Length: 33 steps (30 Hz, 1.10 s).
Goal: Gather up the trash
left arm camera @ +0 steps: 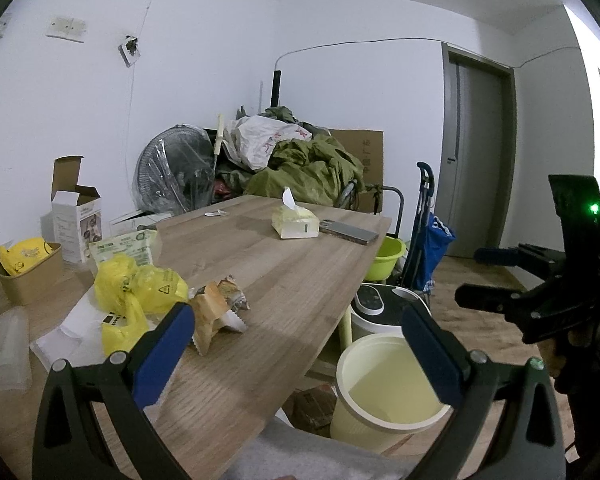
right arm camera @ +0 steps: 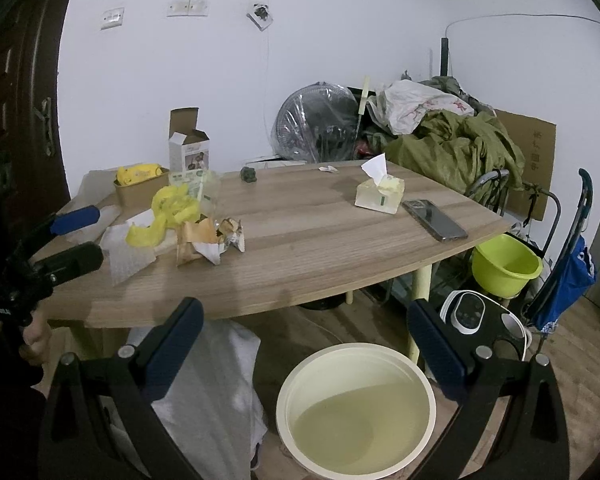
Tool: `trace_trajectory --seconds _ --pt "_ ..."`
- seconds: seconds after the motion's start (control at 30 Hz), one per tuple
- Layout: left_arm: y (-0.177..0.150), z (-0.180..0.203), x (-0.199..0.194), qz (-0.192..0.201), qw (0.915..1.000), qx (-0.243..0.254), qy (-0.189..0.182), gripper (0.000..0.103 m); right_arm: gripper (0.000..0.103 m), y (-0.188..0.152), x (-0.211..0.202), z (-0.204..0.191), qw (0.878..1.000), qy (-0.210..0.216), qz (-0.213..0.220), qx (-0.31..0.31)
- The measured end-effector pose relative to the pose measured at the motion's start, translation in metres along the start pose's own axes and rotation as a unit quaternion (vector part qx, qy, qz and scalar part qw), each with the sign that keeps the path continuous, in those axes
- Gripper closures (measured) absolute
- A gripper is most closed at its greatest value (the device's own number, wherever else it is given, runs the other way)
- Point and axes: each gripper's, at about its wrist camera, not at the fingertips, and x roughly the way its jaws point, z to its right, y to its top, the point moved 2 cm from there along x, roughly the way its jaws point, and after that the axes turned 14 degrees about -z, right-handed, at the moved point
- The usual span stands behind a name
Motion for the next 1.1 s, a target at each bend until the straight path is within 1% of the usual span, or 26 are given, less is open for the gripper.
trace_trajectory --seconds 1.1 --pt "0.0012 0.0044 -0.0028 0.001 1.0 -0.001 0.0 0.0 0.002 0.0003 0.0013 -0.0001 1.0 0.002 -0.002 -0.003"
